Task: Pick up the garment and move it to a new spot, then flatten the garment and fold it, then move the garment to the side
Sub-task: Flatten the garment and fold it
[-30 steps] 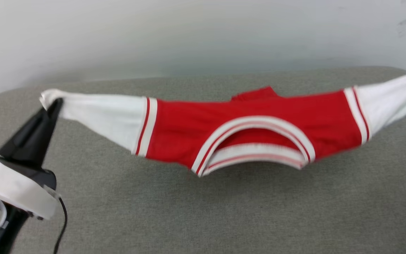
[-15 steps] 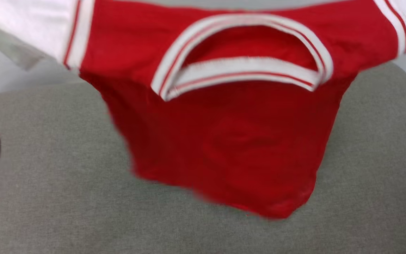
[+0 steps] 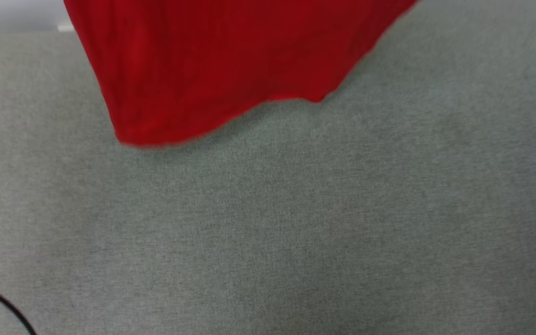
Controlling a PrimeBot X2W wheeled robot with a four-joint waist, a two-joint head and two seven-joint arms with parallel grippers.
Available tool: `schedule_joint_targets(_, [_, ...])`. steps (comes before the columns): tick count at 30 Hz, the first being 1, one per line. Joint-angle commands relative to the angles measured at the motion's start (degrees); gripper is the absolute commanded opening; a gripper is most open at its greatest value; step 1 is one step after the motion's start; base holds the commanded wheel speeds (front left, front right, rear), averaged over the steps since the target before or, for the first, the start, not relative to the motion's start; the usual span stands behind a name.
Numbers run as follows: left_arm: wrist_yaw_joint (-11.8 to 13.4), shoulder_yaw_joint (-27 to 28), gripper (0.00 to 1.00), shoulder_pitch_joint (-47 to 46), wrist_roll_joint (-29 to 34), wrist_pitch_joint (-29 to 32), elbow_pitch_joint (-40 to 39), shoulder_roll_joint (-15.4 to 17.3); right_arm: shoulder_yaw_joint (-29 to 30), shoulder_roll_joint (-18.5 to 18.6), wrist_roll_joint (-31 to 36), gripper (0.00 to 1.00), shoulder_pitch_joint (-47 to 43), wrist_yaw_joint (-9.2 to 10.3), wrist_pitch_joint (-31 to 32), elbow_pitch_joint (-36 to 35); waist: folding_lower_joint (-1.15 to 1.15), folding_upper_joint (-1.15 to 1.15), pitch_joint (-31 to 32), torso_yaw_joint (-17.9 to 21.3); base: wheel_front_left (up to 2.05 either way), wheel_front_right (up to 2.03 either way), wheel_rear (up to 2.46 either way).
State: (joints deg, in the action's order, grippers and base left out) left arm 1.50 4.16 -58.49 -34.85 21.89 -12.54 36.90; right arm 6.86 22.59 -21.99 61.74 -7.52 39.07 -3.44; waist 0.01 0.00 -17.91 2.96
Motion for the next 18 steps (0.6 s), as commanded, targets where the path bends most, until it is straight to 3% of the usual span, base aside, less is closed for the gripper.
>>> schedule_joint_targets(1, [-0.66, -1.28, 0.00, -4.26, 1.20, -1.72, 3.30, -0.57, -0.32, -0.50, 1.66, 0.00, 3.85, 0.05, -1.89, 2.45, -0.01, 0.00, -6.98, -0.52, 0.00, 0.00, 0.00])
schedule_joint_targets(11, [-2.77, -6.66, 0.00, -29.45, 6.03, -13.97, 24.17, -5.28, -3.11, -1.55, 10.13, 0.00, 25.58, 0.06, -16.53, 19.52, -0.01, 0.00, -19.58, -1.78, 0.00, 0.00, 0.00])
schedule_joint_targets(18, [-3.77, -8.35, 0.00, -37.04, 6.87, -23.00, 36.54, -9.45, -3.06, -3.72, 15.52, 0.00, 32.93, 0.06, -25.86, 29.33, -0.01, 0.00, -23.06, -3.25, 0.00, 0.00, 0.00])
